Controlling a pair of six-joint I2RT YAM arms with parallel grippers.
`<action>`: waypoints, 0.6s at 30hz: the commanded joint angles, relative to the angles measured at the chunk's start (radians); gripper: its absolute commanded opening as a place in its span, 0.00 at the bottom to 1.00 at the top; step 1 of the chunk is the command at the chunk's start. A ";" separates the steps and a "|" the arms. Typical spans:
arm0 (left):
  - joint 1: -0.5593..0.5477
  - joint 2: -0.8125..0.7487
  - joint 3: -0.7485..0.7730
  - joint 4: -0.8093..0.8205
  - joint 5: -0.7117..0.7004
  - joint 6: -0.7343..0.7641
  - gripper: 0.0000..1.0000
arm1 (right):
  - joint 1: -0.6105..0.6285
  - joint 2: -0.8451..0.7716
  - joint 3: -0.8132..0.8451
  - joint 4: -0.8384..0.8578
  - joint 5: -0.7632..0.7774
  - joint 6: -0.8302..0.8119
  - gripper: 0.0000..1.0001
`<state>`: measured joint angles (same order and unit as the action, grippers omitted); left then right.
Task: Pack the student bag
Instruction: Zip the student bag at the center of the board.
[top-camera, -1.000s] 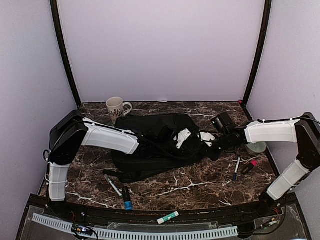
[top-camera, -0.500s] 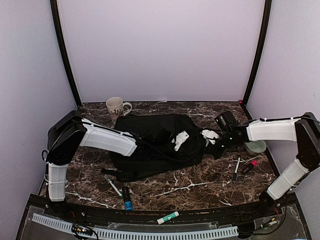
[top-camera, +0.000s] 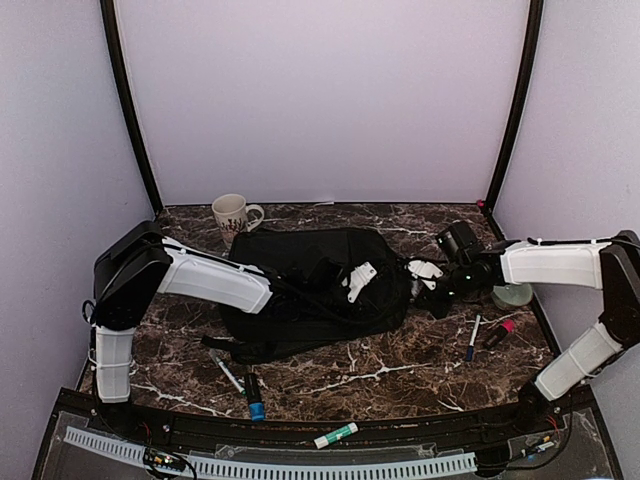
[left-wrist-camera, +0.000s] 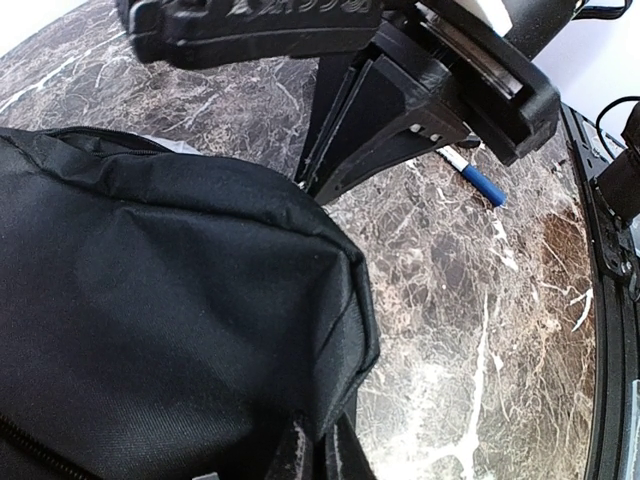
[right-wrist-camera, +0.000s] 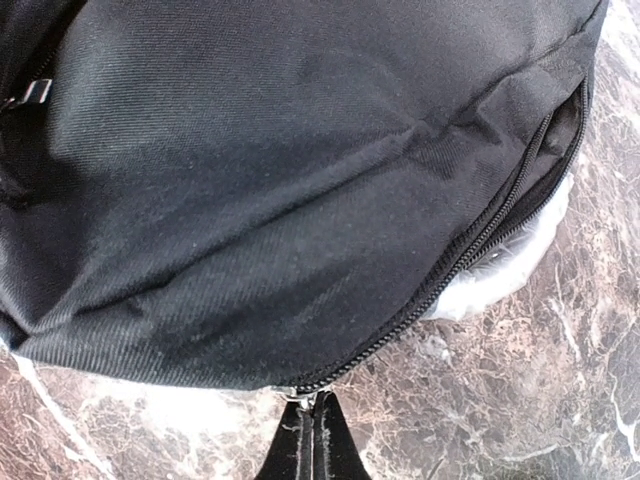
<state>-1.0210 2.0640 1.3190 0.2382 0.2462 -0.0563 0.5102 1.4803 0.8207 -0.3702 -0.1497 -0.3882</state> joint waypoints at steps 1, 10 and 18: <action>0.008 -0.054 -0.028 -0.017 -0.002 -0.004 0.00 | -0.033 -0.037 -0.010 -0.052 0.034 -0.013 0.00; 0.012 -0.055 -0.031 -0.022 0.001 -0.010 0.00 | -0.051 -0.051 -0.024 -0.081 0.063 -0.049 0.00; 0.012 -0.060 -0.045 -0.028 0.017 -0.016 0.00 | -0.078 -0.056 -0.027 -0.080 0.081 -0.071 0.00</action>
<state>-1.0164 2.0621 1.3079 0.2630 0.2489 -0.0601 0.4793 1.4471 0.8108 -0.4023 -0.1726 -0.4423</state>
